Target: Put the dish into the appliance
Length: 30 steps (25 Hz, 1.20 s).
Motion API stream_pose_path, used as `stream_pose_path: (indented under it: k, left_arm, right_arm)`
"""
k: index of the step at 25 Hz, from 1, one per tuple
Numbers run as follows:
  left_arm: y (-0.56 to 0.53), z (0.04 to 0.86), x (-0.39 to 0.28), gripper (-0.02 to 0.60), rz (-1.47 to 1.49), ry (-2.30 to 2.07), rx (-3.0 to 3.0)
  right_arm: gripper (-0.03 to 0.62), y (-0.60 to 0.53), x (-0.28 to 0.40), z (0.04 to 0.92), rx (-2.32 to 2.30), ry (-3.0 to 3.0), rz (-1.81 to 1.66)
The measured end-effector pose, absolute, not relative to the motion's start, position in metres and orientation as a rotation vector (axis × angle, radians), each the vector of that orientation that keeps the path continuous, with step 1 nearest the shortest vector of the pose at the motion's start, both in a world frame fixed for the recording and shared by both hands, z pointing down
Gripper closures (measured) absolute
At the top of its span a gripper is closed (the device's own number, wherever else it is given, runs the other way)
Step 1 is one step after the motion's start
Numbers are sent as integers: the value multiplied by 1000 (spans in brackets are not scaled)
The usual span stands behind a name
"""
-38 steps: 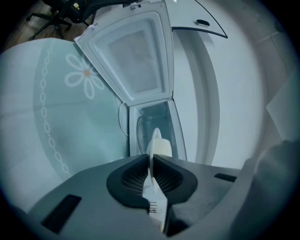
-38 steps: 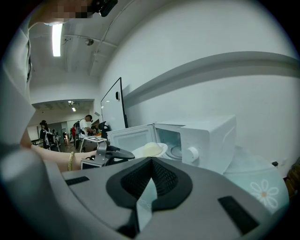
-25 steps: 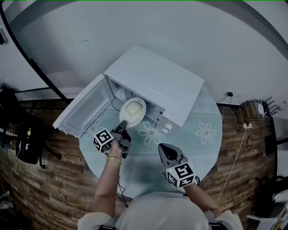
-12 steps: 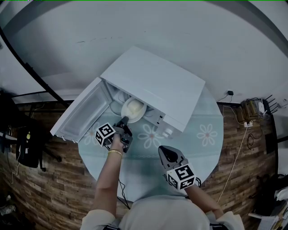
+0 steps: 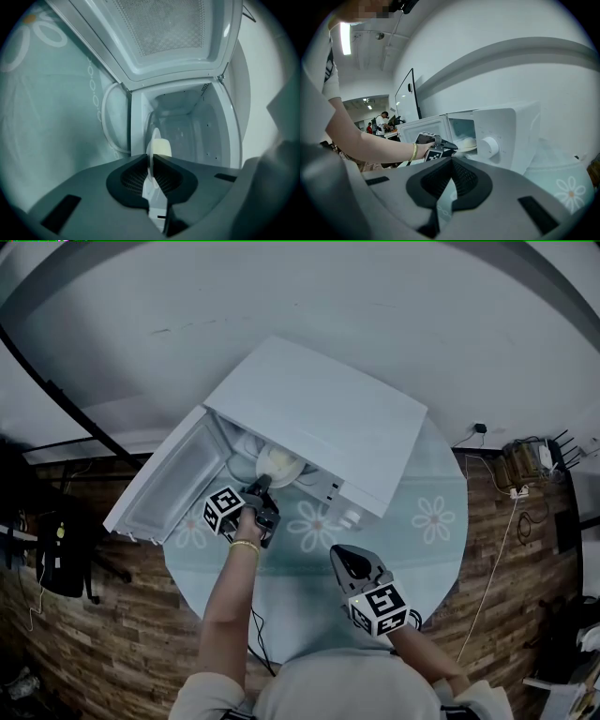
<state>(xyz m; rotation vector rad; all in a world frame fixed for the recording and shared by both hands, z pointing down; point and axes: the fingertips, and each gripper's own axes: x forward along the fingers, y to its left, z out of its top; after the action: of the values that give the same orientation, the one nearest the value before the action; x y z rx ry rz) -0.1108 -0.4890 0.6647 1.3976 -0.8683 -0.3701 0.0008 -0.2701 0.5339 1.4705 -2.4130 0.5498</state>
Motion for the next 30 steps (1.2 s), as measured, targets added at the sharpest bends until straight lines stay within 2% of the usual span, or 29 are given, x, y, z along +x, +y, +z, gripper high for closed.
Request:
stream_pose_path:
  k: [22, 26, 30]
  left_arm:
    - [-529, 660, -99, 544, -348, -911, 1440]
    - [-531, 647, -96, 392, -385, -889, 1470]
    - [-524, 643, -99, 380, -381, -894, 1471]
  right_arm:
    - [589, -270, 3, 538, 1488, -2403, 562]
    - [589, -268, 2, 535, 1484, -2410, 553]
    - [589, -265, -1, 531, 1479, -2422, 543]
